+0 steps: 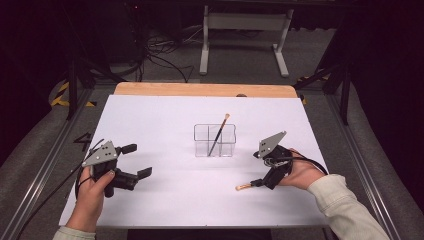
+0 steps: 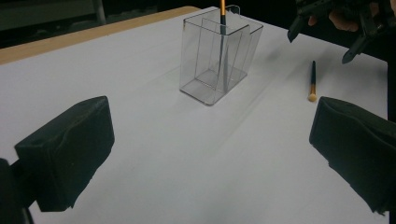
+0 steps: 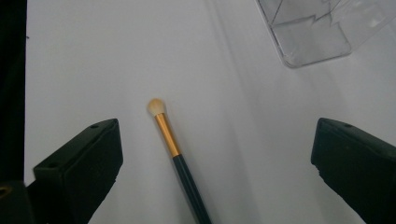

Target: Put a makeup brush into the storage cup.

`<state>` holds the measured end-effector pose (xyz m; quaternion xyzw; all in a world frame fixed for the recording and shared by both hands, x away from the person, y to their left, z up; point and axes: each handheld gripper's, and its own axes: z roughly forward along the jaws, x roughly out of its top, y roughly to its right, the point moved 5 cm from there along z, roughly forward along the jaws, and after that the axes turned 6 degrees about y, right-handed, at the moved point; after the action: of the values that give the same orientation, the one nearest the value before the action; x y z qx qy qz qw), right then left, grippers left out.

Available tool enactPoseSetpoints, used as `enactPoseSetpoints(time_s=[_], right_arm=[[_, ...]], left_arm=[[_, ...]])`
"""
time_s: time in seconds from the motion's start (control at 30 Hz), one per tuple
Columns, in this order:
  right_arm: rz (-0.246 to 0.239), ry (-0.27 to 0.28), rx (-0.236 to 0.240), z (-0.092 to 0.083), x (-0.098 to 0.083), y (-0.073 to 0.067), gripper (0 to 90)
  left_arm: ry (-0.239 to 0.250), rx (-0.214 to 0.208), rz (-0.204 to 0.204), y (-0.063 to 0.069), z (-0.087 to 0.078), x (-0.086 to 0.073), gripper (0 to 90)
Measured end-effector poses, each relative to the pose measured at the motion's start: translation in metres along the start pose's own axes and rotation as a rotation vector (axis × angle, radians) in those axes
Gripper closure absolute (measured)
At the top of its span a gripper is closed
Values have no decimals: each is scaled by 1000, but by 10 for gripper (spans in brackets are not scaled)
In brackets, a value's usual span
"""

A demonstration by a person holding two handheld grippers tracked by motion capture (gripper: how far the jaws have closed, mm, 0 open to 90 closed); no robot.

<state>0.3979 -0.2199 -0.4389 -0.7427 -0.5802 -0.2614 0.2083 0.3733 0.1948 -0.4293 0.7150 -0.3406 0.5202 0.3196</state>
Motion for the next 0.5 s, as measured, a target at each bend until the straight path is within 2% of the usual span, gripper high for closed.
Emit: enactPoseSetpoints(time_s=[0.13,0.3,0.5], right_arm=[[-10,-45,10,2,-2,-3,33],[-20,-73,15,4,-3,-4,37],[-14,-108,15,5,-6,-5,46]], left_arm=[[32,-16,-16,0,0,1,9],[55,-19,-12,0,0,2,7],[52,-26,-4,0,1,2,7]])
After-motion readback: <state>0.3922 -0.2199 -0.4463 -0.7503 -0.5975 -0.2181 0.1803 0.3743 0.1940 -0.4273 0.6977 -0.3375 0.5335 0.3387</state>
